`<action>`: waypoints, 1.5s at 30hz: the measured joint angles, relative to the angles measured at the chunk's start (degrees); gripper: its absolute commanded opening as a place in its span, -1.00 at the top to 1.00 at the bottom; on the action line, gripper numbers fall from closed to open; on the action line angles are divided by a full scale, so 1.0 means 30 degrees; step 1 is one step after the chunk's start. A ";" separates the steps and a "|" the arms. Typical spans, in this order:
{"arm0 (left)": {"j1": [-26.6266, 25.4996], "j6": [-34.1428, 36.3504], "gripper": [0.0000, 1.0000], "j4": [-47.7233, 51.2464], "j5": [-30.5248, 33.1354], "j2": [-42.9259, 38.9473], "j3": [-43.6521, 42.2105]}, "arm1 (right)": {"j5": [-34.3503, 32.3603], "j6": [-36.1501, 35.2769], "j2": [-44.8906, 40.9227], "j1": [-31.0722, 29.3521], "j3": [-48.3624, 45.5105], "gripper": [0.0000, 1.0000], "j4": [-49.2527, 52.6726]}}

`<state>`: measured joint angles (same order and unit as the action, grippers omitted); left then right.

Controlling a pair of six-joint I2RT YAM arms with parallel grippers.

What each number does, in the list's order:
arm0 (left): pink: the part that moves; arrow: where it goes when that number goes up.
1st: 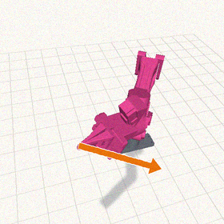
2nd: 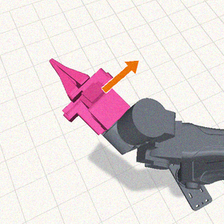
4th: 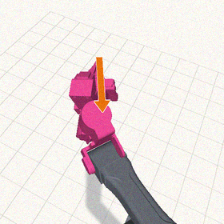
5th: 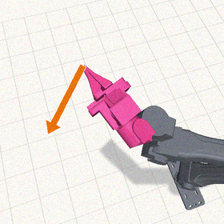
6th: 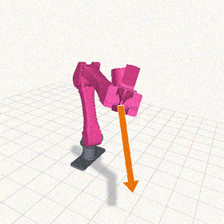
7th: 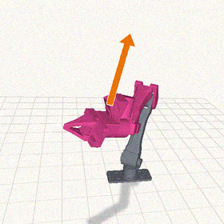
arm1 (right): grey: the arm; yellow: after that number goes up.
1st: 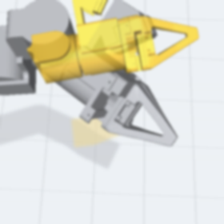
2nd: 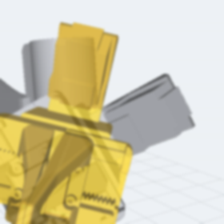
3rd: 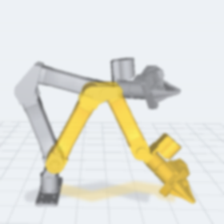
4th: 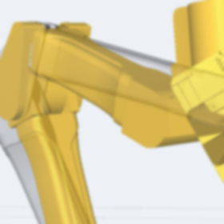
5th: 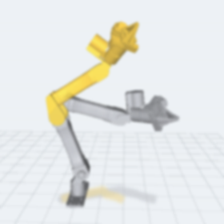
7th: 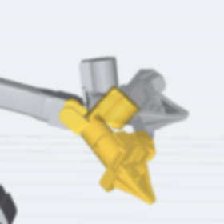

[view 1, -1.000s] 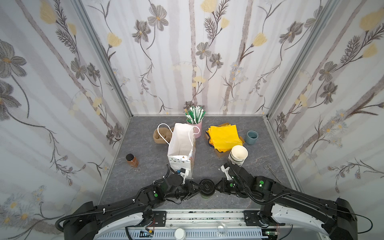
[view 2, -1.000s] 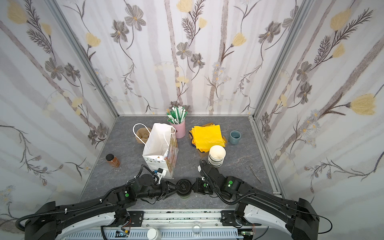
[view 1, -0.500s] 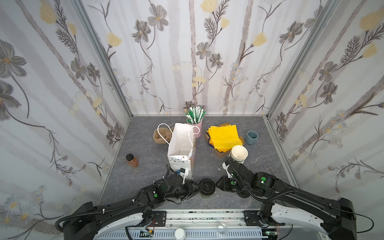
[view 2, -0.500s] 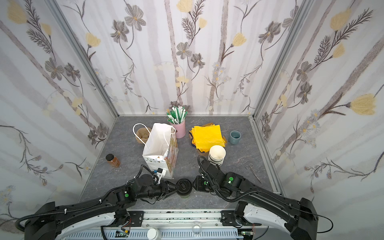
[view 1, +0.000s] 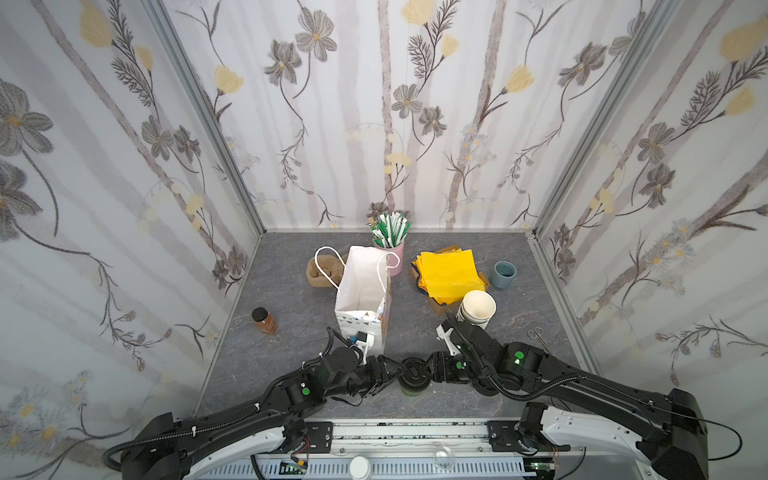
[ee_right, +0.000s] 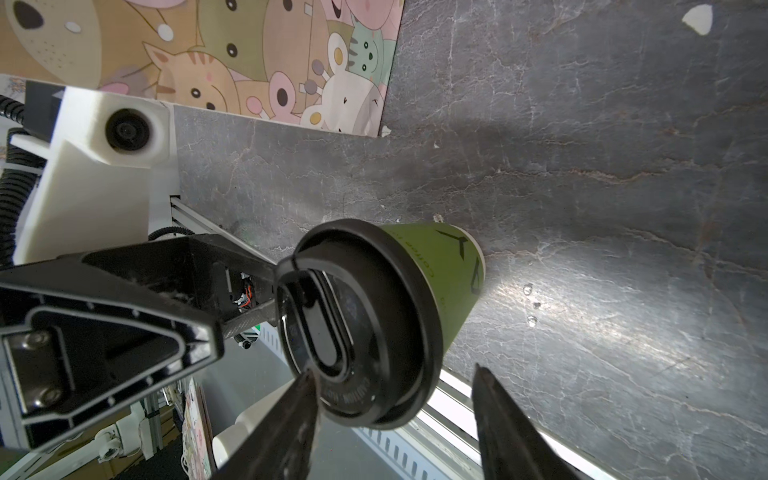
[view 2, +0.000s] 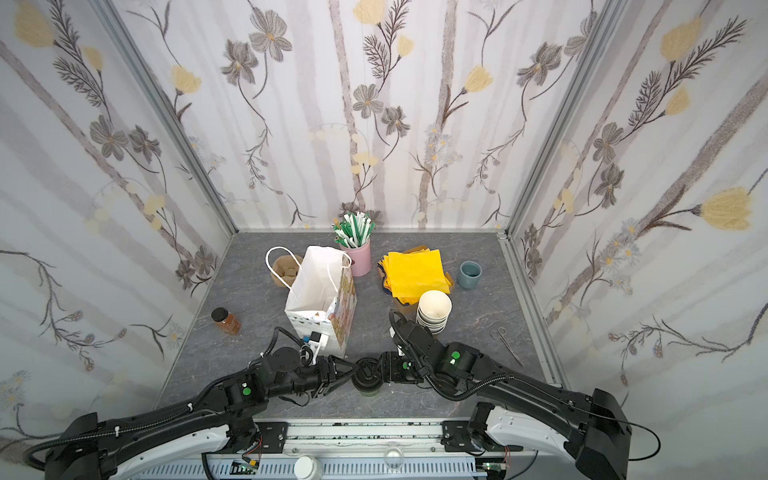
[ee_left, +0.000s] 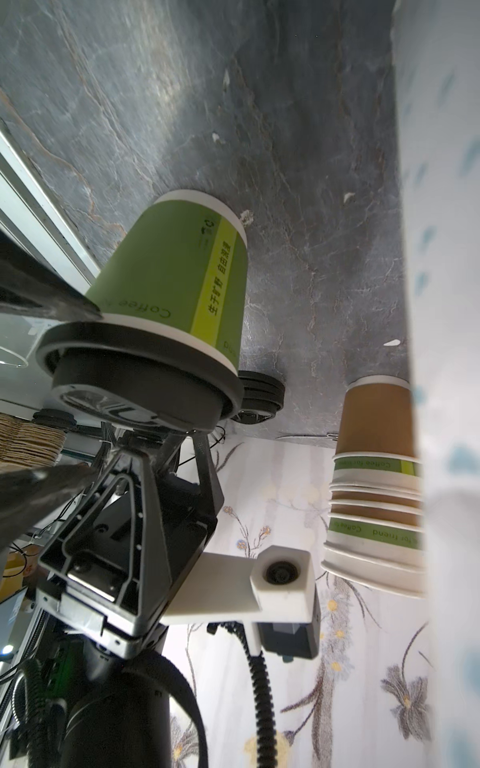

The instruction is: Pack the takeout coffee

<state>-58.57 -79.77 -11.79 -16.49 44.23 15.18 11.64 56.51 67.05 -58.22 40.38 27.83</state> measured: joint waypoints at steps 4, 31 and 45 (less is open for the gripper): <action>0.0000 -0.0364 0.16 0.1137 0.0452 -0.1195 -0.0503 | 0.0000 0.0000 -0.0102 0.0000 -0.0007 -0.21 0.0007; 0.0000 0.0102 0.31 0.2565 -0.0058 -0.0335 -0.0240 | 0.0182 0.0022 0.0379 0.0029 -0.0532 -0.09 -0.0641; 0.0007 0.0444 0.57 0.1304 -0.0590 0.0809 -0.0240 | 0.0226 0.0160 0.0415 0.0029 -0.0721 0.00 -0.0852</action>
<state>-58.54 -78.43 -7.88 -18.26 46.65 14.46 12.32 56.99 68.29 -58.13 38.22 25.28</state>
